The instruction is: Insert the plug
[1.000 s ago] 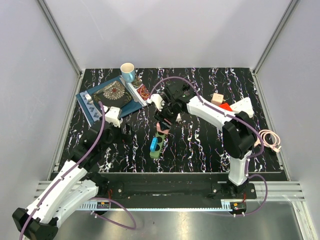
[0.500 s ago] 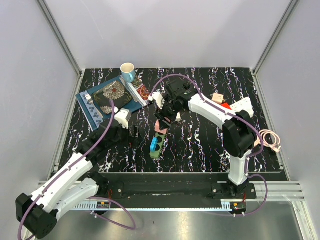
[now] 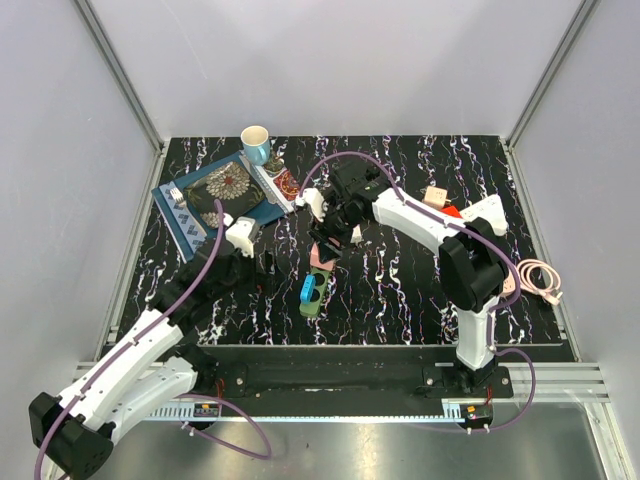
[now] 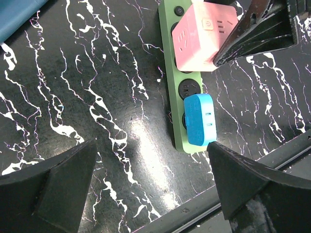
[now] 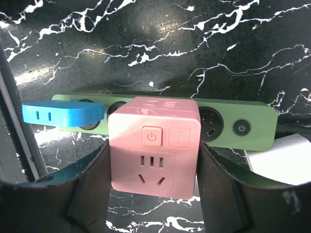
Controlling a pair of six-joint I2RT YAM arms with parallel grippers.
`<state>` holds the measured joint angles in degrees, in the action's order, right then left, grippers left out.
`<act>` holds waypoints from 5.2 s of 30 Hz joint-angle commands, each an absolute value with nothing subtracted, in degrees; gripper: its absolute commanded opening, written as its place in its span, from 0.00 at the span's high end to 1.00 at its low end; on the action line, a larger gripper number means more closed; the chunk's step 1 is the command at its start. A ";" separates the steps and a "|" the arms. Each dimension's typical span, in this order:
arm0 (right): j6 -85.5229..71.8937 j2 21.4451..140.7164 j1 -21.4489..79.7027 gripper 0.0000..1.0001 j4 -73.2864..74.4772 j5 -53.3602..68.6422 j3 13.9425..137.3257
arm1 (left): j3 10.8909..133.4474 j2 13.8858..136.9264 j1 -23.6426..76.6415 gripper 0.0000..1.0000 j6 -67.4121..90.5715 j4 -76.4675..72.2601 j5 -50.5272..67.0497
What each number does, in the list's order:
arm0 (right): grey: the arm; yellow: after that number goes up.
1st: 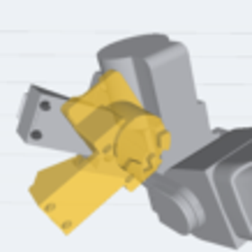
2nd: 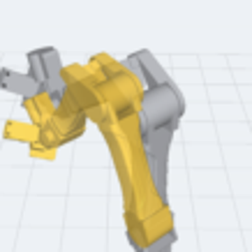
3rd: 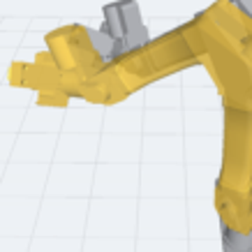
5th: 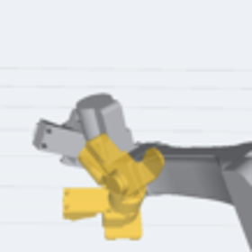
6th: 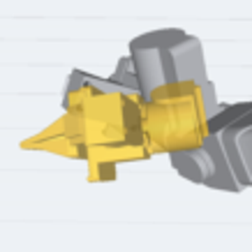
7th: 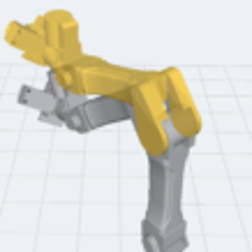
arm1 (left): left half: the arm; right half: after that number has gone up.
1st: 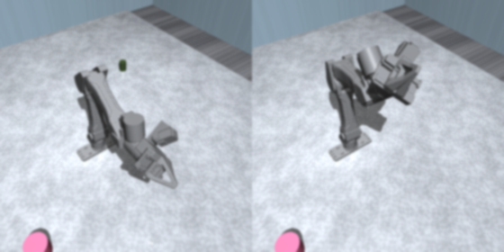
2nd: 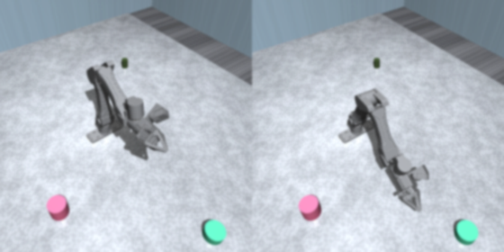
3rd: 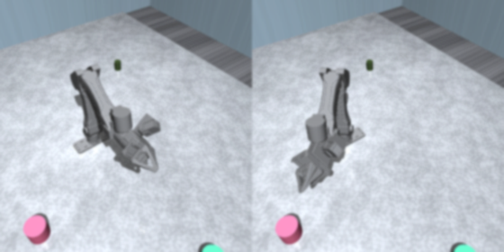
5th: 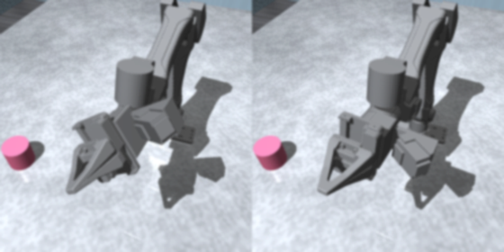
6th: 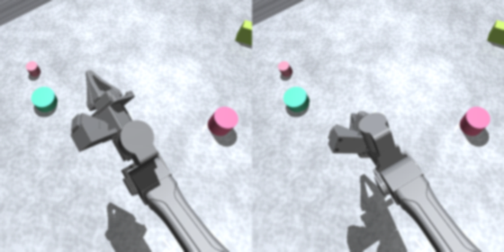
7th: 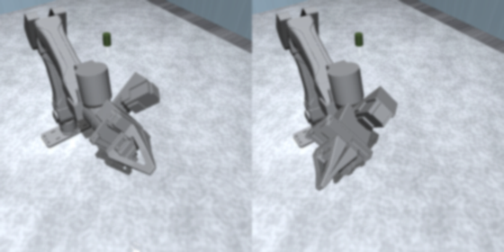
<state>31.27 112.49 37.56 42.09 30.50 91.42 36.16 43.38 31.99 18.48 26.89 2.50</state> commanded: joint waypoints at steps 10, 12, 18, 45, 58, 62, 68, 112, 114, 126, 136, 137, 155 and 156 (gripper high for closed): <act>32.69 113.11 39.11 1.00 42.01 30.06 92.73 | 38.23 42.71 32.08 0.01 17.58 25.75 0.35; 33.04 113.38 39.55 0.99 42.01 29.80 92.11 | 38.41 42.80 32.08 0.01 17.58 25.75 0.44; 32.87 113.64 39.99 1.00 42.10 30.23 91.49 | 38.93 43.15 32.08 0.01 17.31 25.75 0.88; 29.62 105.12 39.99 1.00 36.47 28.74 88.51 | 39.64 42.10 32.08 0.01 17.23 26.28 0.26; 30.76 108.46 39.99 0.99 36.39 28.30 87.54 | 39.46 41.40 32.08 0.01 17.23 26.46 0.70; 30.85 109.33 39.99 0.99 36.39 28.48 87.54 | 39.38 41.22 32.08 0.01 17.23 26.46 0.53; 31.20 111.00 40.08 1.00 36.47 28.22 86.84 | 39.64 41.40 32.08 0.01 16.88 26.54 0.44; 34.02 119.45 40.00 1.00 42.45 20.04 79.37 | 40.96 40.25 32.08 0.01 17.23 29.35 0.26; 33.49 118.57 37.89 0.99 42.19 21.87 77.96 | 40.96 40.25 32.08 0.01 17.58 29.35 0.18; 32.08 115.85 37.44 0.68 41.84 22.67 78.83 | 42.18 41.66 32.08 0.01 17.40 29.09 0.26; 24.89 102.95 37.88 0.04 37.20 23.65 87.89 | 44.91 45.26 32.08 0.01 17.67 28.21 0.26; 23.66 101.27 37.88 0.02 35.70 22.08 87.46 | 45.70 45.87 32.17 0.01 17.75 27.86 0.26; -25.13 56.00 32.43 0.00 29.26 -16.79 56.88 | 64.85 75.66 44.81 0.01 20.65 30.23 -9.75; -25.92 54.51 32.43 0.00 29.53 -16.79 55.04 | 65.65 78.20 45.26 0.01 20.83 30.76 -10.36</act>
<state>-15.84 56.66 32.82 28.77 -10.76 60.05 60.36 72.97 42.96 19.33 30.09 -5.41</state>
